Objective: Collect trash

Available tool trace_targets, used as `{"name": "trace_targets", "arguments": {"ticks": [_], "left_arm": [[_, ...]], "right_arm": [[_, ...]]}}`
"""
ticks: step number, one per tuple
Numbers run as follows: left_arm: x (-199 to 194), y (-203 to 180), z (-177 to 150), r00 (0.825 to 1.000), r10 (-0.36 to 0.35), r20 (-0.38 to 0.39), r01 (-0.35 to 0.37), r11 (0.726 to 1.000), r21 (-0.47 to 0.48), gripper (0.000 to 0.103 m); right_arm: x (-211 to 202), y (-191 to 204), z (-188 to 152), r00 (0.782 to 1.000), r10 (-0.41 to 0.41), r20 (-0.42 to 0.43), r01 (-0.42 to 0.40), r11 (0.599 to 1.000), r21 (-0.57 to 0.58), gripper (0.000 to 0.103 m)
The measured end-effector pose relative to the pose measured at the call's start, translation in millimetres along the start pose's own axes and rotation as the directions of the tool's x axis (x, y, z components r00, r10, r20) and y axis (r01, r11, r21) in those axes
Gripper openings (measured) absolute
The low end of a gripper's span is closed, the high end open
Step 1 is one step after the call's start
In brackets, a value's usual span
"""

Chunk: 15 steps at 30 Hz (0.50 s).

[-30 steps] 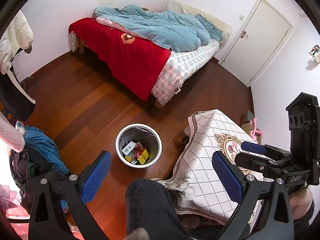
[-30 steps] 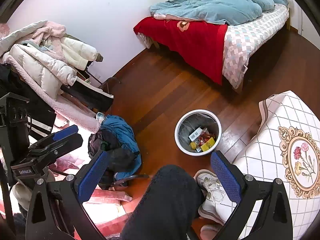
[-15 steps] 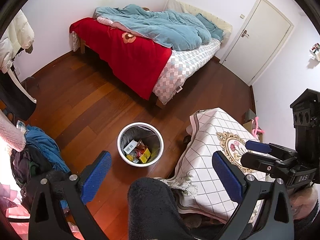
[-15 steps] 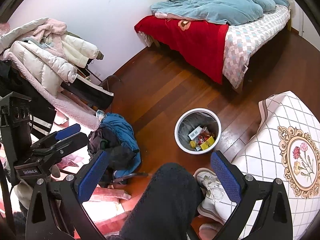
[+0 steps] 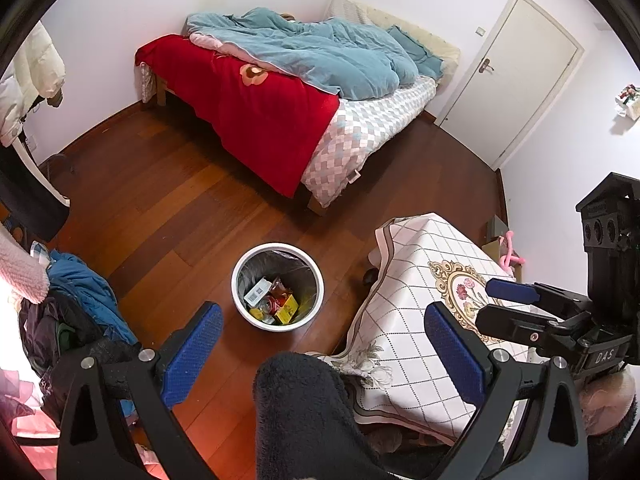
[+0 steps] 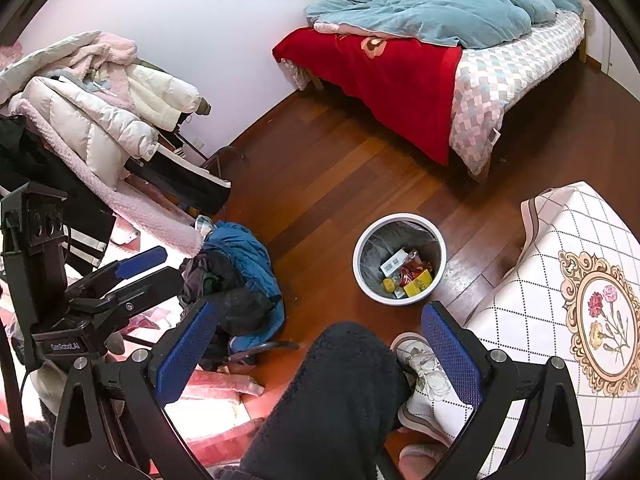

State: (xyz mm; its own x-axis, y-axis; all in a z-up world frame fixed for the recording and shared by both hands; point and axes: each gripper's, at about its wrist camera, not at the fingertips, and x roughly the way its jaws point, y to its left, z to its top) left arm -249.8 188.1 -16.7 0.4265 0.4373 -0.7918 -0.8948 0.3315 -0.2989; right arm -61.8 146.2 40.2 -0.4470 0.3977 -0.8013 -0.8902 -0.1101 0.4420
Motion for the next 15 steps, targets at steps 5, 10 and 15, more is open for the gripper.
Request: {"name": "trace_targets", "arguments": {"ticks": [5,10,15], "left_arm": [[-1.2,-2.8,0.1,1.000,-0.005,0.002,0.005,1.000,0.003,0.103],[-1.3,-3.2,1.0,1.000,-0.008,-0.001,0.008,1.000,0.004,0.103],[-2.2,-1.5,1.0,1.000,-0.015,0.001,0.015,1.000,0.006,0.103]], "right_arm": [[-0.3,1.4,0.1,1.000,-0.003,0.002,0.003,1.000,0.000,0.103],[-1.7,4.0,0.2,1.000,-0.004,0.004,0.004,1.000,0.001,0.103],[-1.6,4.0,0.0,1.000,0.002,0.003,-0.002,1.000,0.004,0.103]]}}
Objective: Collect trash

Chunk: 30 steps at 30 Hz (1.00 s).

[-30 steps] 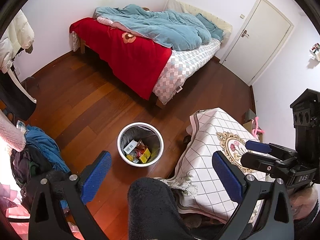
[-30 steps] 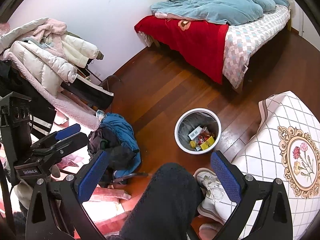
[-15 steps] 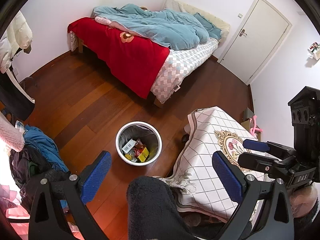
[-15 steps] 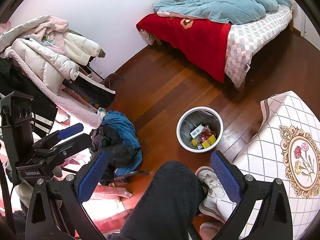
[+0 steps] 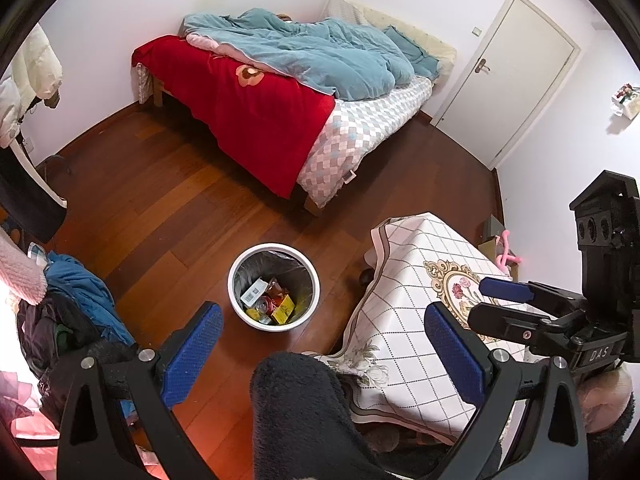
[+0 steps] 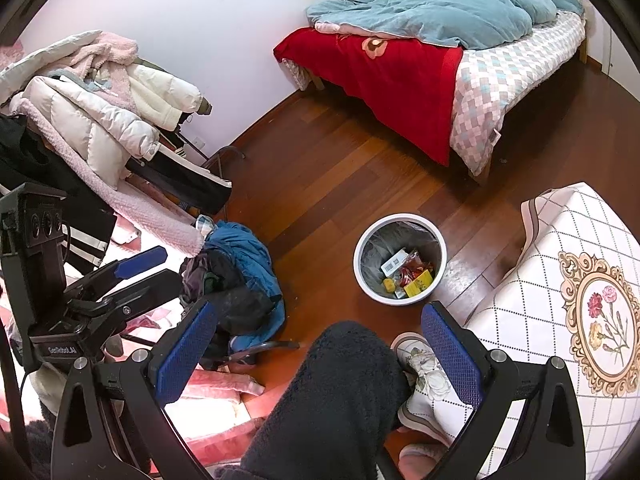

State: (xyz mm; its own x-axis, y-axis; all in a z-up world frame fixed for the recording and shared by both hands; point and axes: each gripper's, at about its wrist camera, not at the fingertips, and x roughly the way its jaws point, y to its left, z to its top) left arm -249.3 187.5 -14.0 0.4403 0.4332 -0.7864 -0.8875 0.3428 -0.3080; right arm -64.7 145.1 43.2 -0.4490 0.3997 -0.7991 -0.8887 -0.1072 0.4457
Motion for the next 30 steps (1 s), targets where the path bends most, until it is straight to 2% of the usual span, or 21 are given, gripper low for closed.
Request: {"name": "trace_targets", "arguments": {"ticks": [30], "left_arm": [[1.5,3.2,-2.2,1.000,0.004,-0.011,-0.004,1.000,-0.008,0.103]], "right_arm": [[9.7,5.3,2.4,1.000,0.003,-0.023,-0.003,1.000,-0.007,0.103]]}}
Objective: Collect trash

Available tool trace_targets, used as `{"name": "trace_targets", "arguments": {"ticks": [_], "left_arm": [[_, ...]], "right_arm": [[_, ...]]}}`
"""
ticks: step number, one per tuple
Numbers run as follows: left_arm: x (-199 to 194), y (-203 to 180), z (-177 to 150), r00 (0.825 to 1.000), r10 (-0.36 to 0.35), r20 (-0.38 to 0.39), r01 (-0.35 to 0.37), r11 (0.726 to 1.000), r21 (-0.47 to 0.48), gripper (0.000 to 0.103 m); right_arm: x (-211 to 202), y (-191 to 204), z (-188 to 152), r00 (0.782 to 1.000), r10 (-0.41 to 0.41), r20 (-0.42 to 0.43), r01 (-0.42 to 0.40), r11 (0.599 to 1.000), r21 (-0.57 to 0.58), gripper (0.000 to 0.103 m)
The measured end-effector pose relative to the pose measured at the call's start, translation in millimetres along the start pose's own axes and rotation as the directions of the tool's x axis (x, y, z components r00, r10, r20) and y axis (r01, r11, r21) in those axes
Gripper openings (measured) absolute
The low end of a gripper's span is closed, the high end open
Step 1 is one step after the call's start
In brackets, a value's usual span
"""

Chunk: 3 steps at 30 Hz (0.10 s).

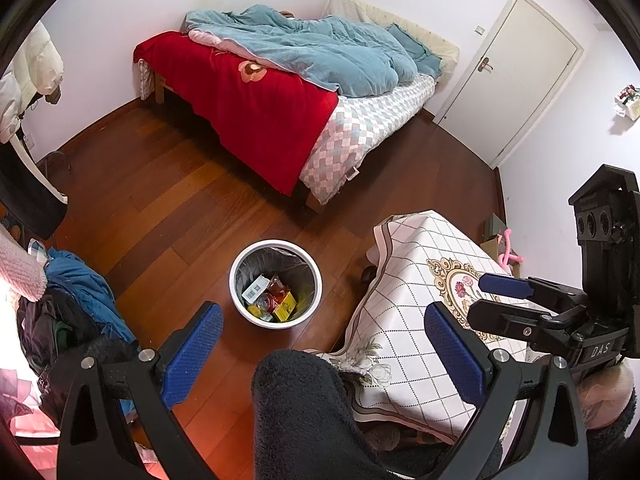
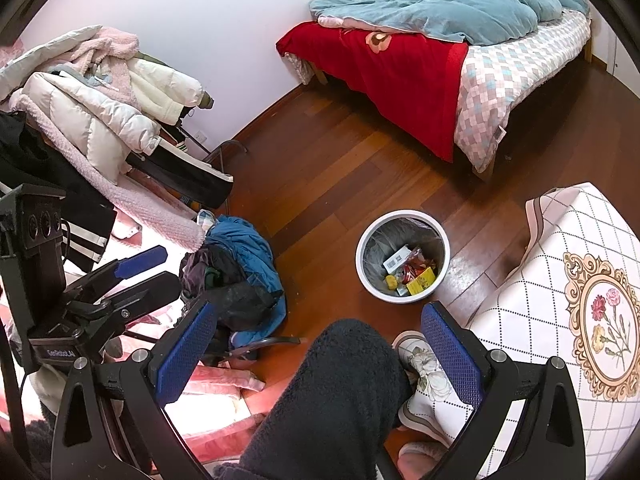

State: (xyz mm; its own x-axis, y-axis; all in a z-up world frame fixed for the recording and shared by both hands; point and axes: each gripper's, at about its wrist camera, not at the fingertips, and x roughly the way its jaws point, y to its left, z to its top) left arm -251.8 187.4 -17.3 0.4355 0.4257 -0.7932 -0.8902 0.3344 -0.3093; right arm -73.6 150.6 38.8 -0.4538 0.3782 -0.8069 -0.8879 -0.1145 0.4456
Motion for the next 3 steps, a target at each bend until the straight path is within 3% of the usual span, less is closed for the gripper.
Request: {"name": "trace_targets", "arguments": {"ticks": [3], "left_arm": [[-0.8,0.4,1.2,1.000,0.002,0.006,-0.002,1.000,-0.002,0.103]], "right_arm": [[0.1,-0.2,0.1,1.000,0.000,0.000,0.000,1.000,-0.005,0.103]]}}
